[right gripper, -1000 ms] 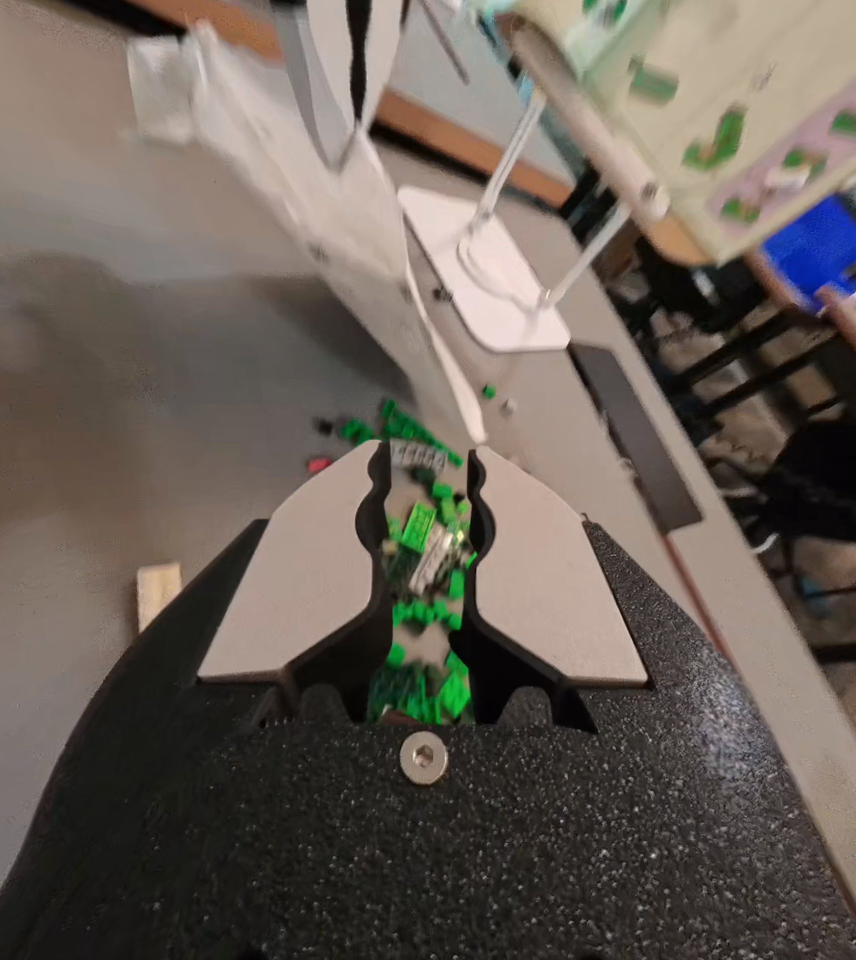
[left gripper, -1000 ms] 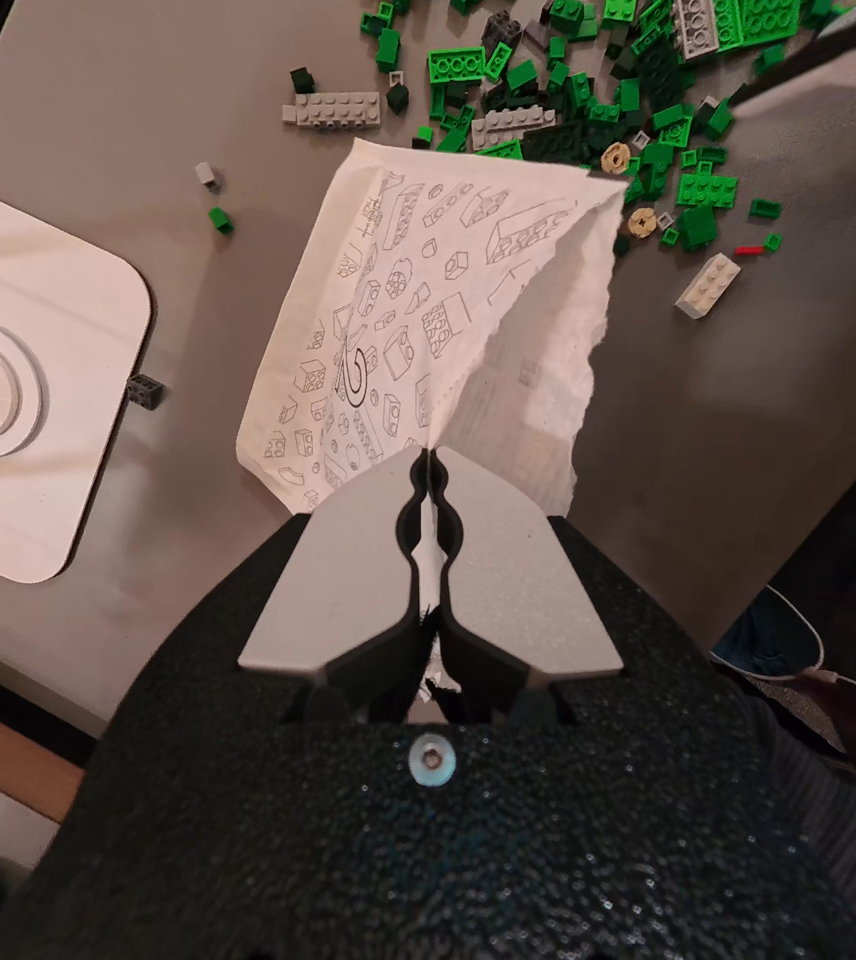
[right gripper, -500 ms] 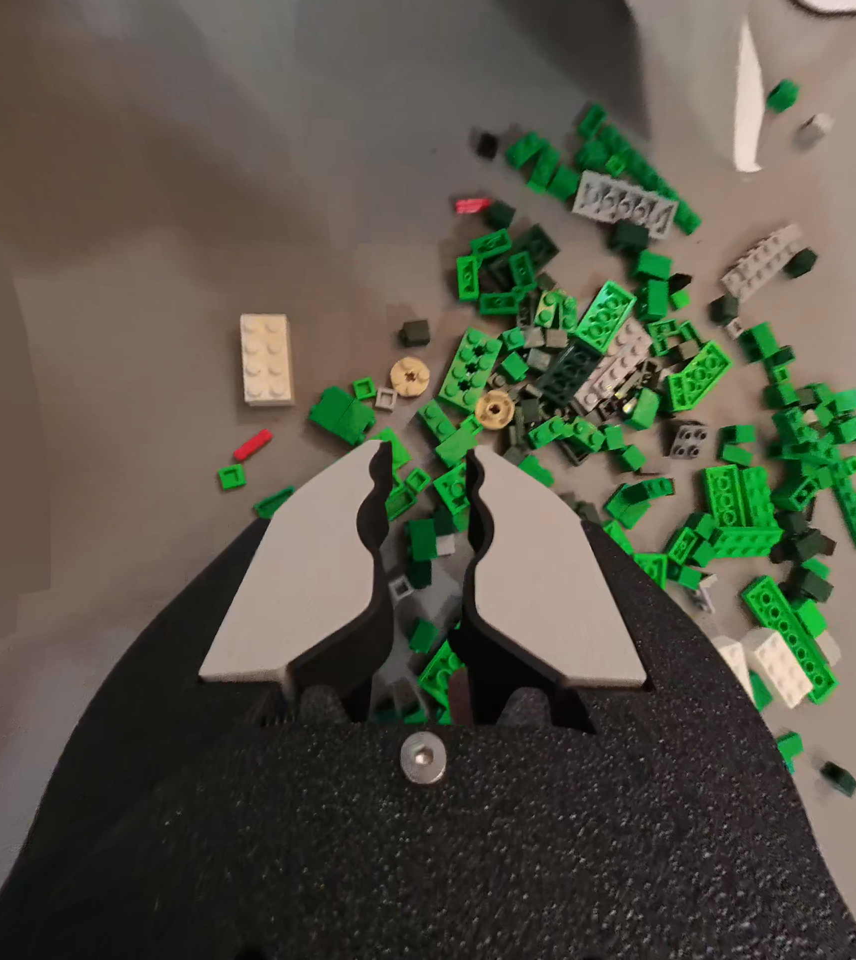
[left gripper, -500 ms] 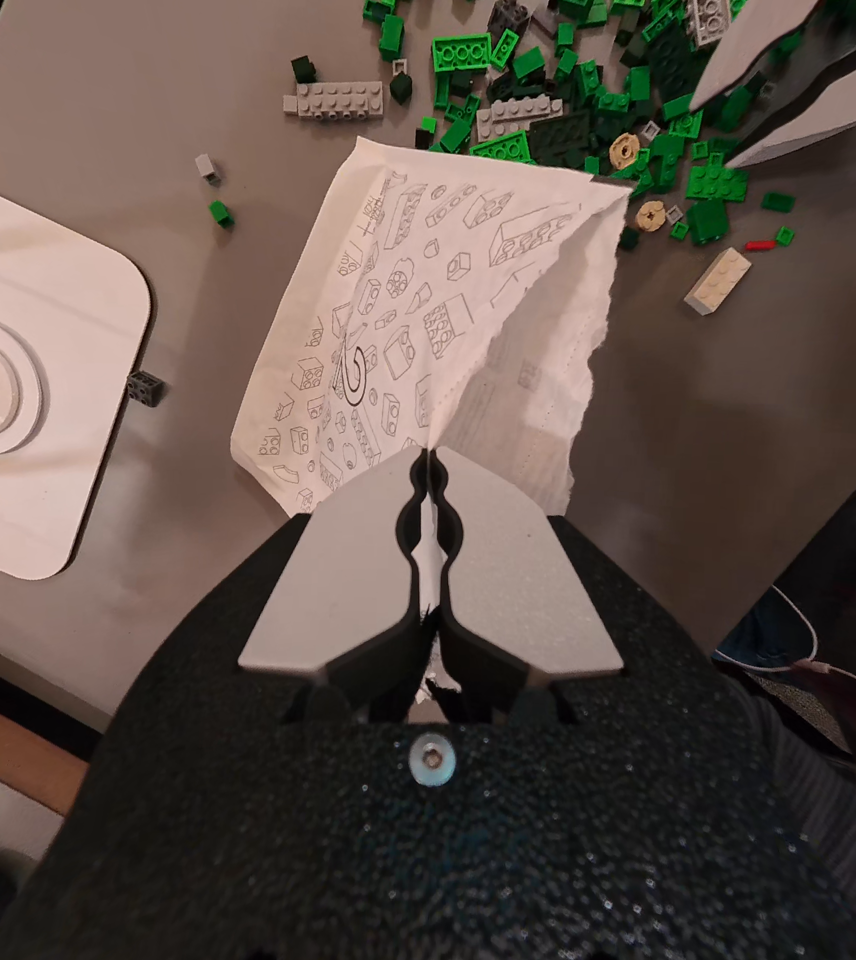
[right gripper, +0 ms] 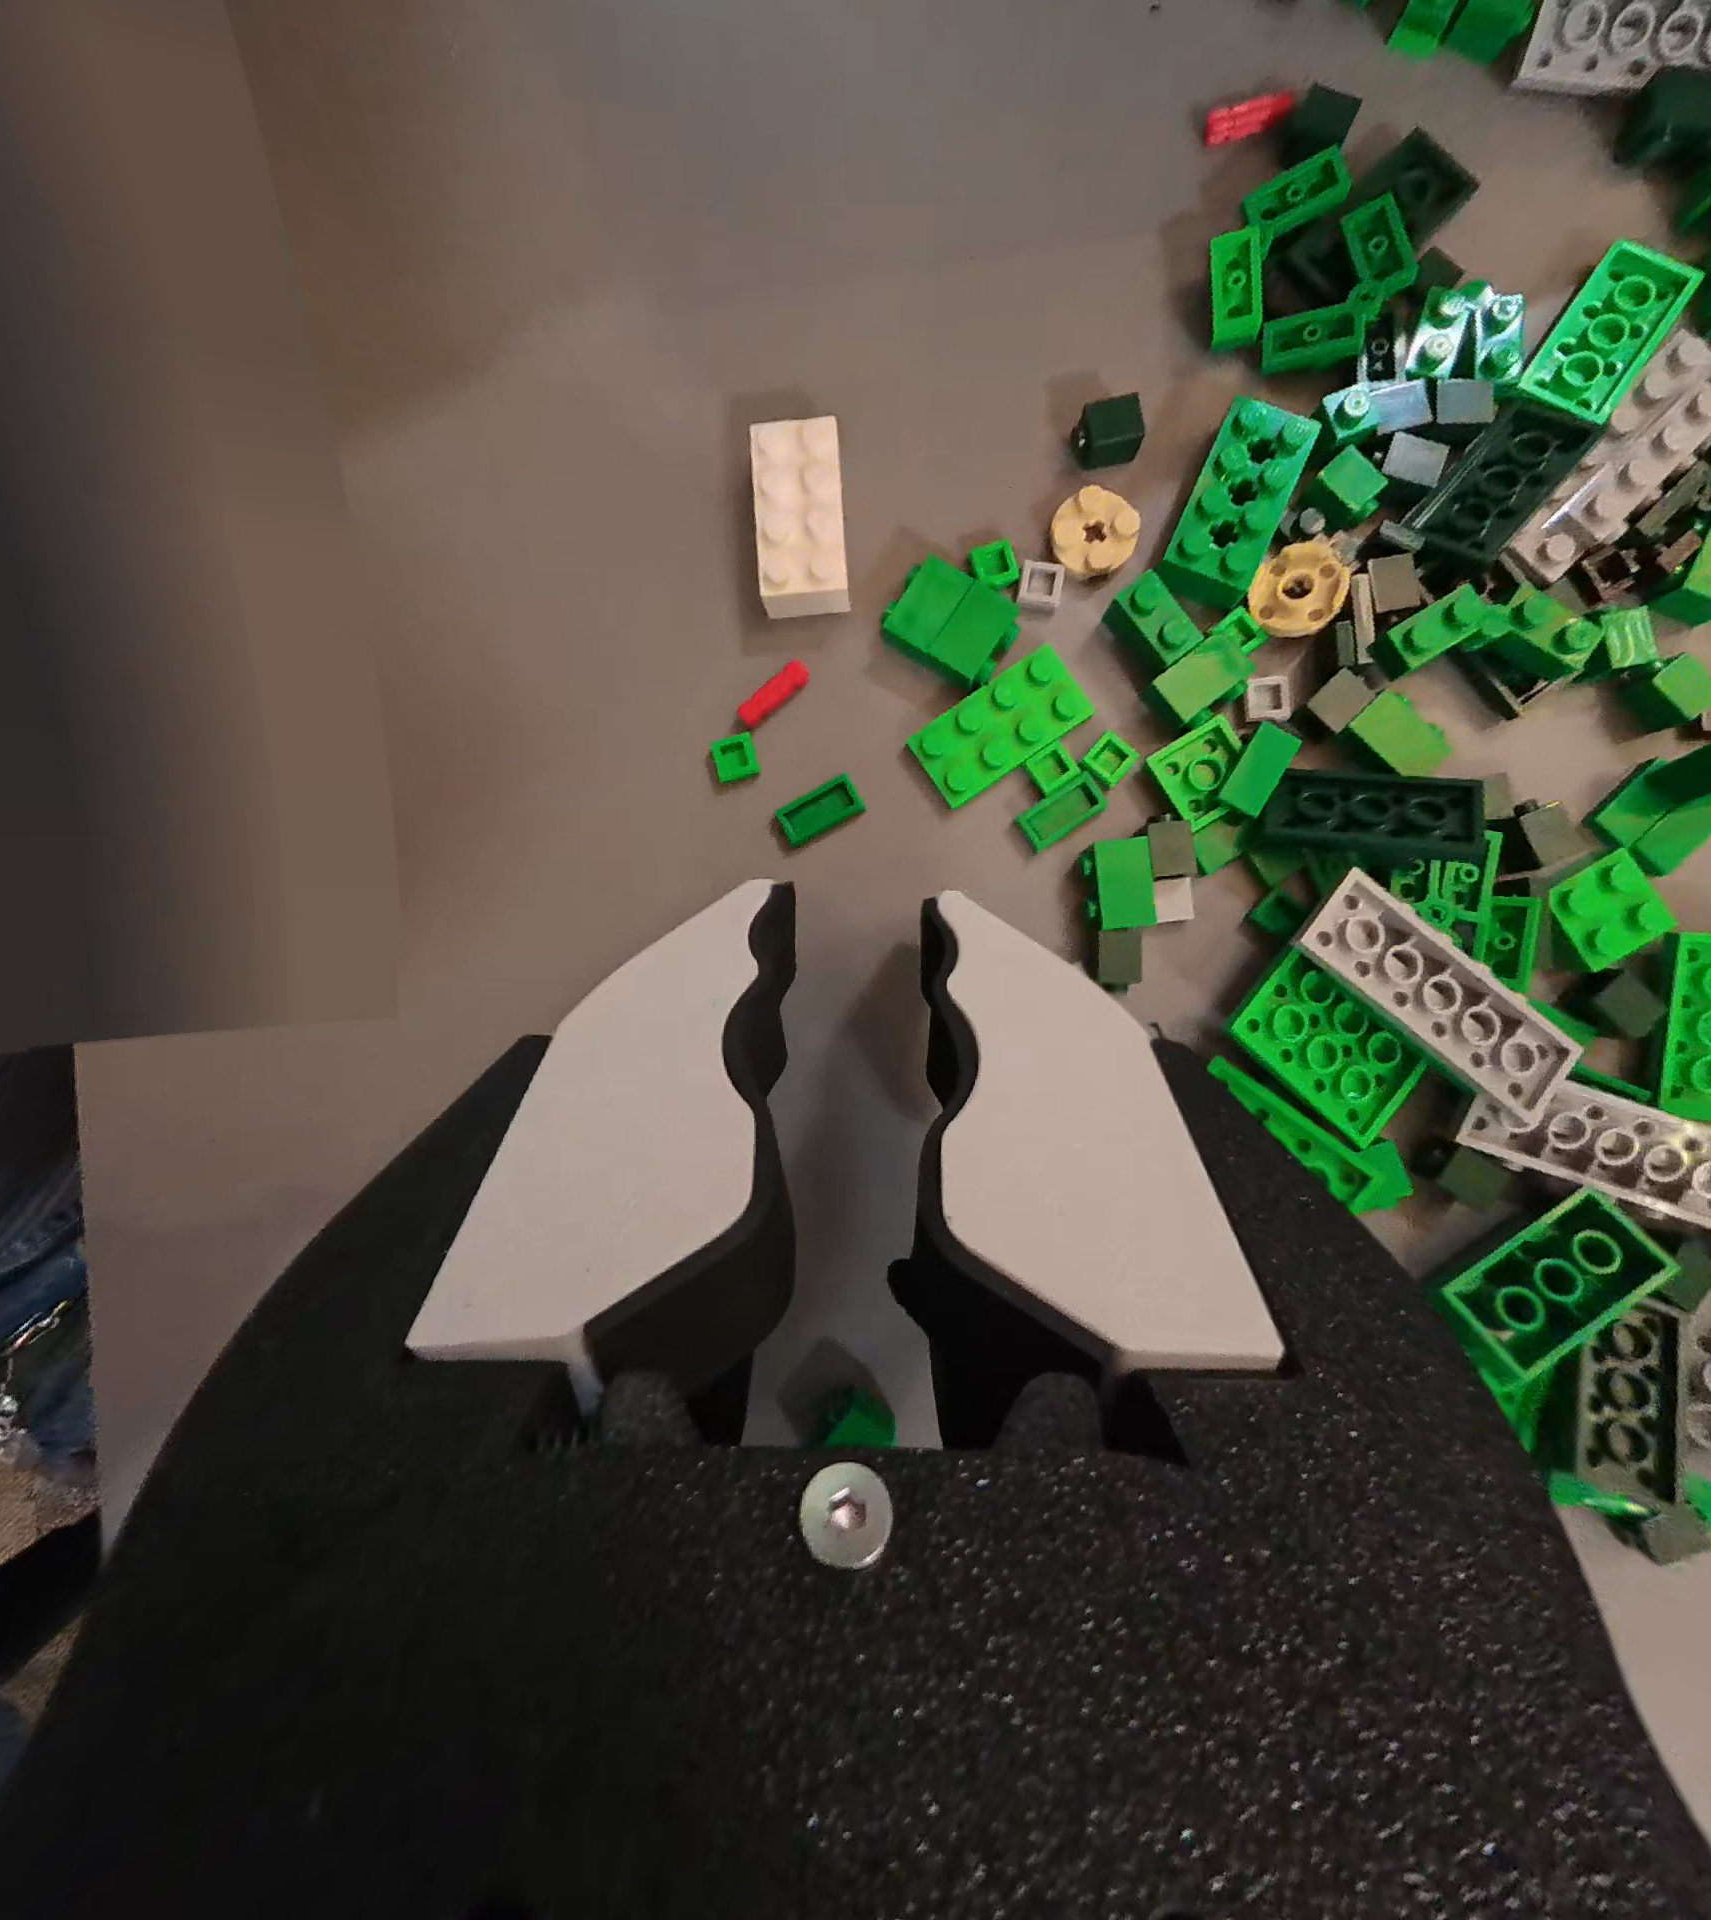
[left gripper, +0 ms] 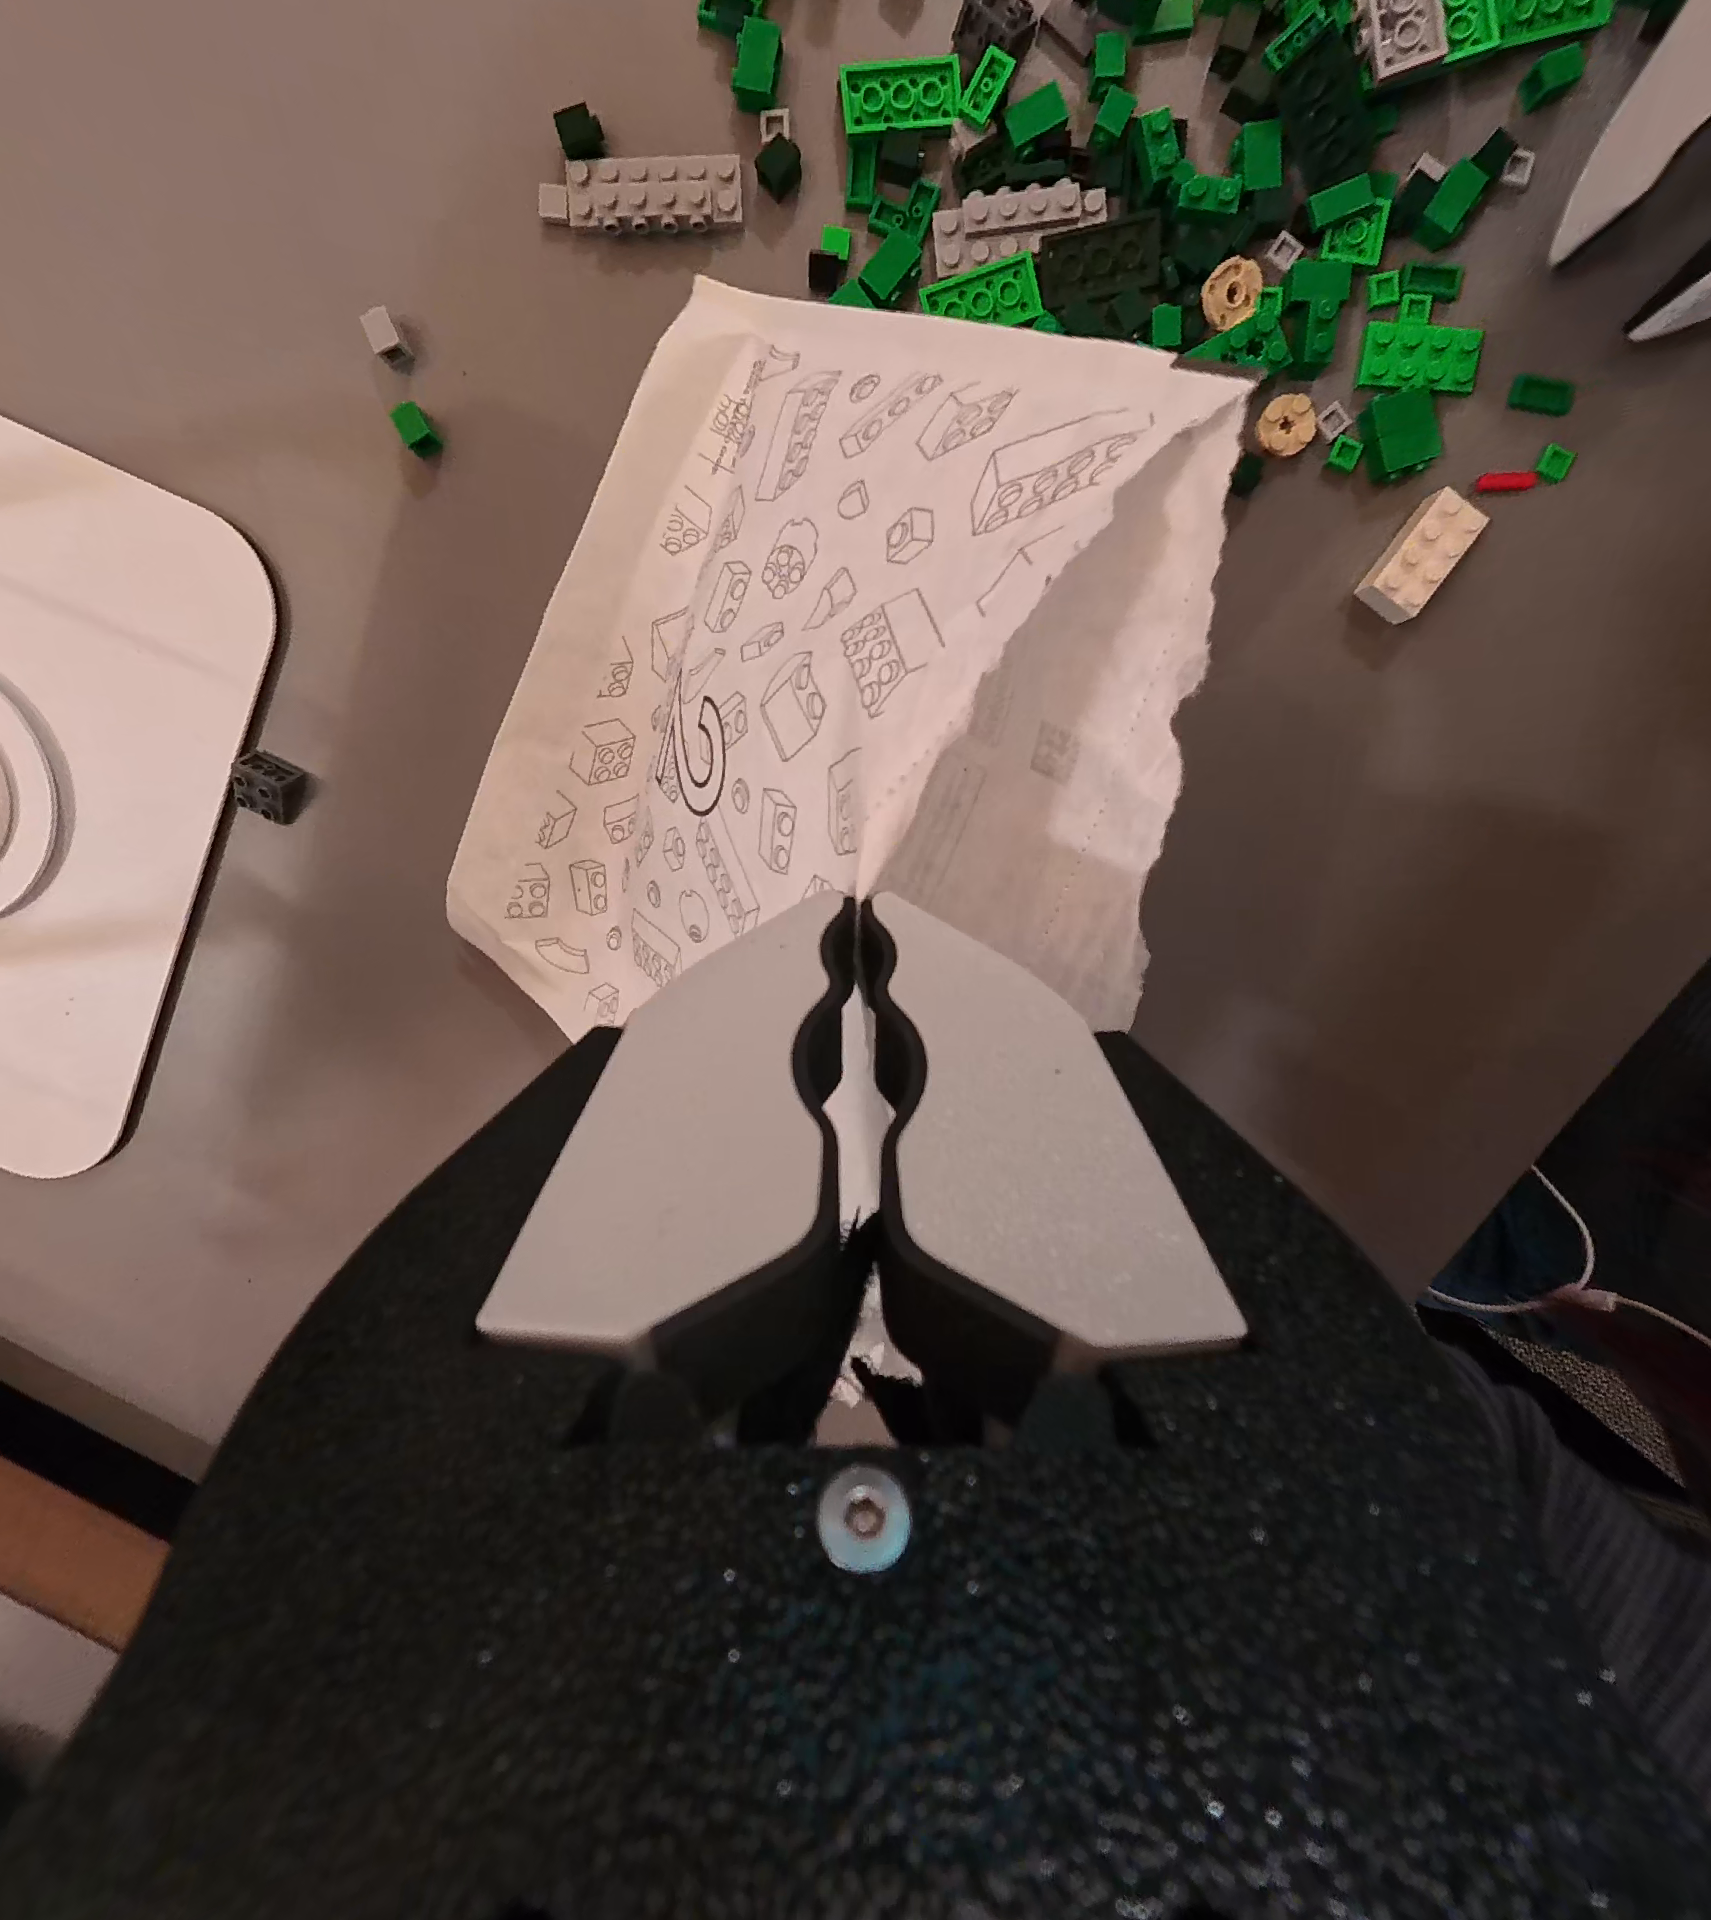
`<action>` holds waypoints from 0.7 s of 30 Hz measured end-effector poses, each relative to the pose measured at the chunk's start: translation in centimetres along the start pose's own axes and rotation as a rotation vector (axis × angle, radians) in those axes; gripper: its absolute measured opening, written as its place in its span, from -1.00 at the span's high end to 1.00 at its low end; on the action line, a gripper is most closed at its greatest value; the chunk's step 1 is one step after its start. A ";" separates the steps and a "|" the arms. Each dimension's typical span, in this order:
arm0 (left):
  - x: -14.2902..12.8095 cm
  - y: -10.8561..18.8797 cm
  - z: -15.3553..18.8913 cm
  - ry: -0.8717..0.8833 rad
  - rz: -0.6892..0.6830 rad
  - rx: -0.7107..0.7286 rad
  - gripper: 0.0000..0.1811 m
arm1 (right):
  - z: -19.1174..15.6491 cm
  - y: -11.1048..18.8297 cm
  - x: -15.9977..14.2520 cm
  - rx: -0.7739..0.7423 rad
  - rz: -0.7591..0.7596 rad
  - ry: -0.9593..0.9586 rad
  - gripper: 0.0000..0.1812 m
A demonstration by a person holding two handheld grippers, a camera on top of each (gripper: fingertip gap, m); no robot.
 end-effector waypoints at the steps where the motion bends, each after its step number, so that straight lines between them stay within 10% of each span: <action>1: 0.0 0.0 0.0 0.000 -0.002 -0.002 1.00 | -0.1 0.2 -0.1 0.000 -0.006 -0.004 0.75; 12: 0.0 -0.3 0.0 -0.002 -0.004 -0.014 1.00 | 2.1 10.2 -5.4 -0.334 -0.169 -0.166 0.75; 21: 0.0 -0.5 0.1 -0.004 -0.018 -0.015 1.00 | 2.0 6.7 -5.2 -0.275 -0.097 -0.219 0.70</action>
Point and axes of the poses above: each gripper's, where its closed fingertips meet, y back along the fingers, x out of its top, z = x × y across the jaws, the point moved 1 cm from there along y, back along the fingers, and after that the axes turned 13 degrees about z, right-handed, at the moved point
